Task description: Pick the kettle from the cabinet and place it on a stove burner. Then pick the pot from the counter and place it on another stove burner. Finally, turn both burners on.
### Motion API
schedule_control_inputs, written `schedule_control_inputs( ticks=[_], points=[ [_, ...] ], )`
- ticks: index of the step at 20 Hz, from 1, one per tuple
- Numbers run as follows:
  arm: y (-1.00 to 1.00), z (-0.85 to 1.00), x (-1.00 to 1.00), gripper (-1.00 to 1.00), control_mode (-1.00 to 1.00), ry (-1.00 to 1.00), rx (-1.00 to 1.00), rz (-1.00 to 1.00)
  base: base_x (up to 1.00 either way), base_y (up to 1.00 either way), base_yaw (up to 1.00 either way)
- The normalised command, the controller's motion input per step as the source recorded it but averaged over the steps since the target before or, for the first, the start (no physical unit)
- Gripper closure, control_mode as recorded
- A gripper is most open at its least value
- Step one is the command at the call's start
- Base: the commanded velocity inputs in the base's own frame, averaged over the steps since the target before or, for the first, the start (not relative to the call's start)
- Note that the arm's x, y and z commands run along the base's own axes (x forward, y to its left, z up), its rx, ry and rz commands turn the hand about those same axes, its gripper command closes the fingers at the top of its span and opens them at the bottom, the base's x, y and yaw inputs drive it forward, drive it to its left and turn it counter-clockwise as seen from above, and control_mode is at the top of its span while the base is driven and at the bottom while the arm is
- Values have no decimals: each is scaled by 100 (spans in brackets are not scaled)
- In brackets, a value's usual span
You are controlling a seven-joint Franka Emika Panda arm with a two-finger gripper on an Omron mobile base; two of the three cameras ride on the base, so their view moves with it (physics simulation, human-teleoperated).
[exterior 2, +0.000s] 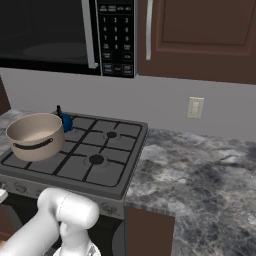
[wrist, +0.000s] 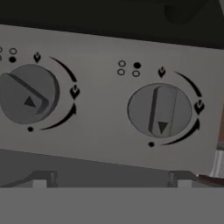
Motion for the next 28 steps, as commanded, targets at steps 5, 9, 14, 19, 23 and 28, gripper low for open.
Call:
schedule_control_inputs(
  ticks=[5,9,14,19,23,28],
  points=[
    [16,-9,2,-100,-100,0,0,0,0,0,0],
    [0,-14,0,-100,-100,-1,0,0,0,0,0],
    [0,-18,2,-100,-100,-1,0,0,0,0,0],
    [2,-18,10,-100,-100,-2,0,0,0,0,0],
    [7,-18,13,-100,-100,-1,0,0,0,0,0],
    [12,-19,10,-100,-100,0,0,0,0,0,0]
  ],
)
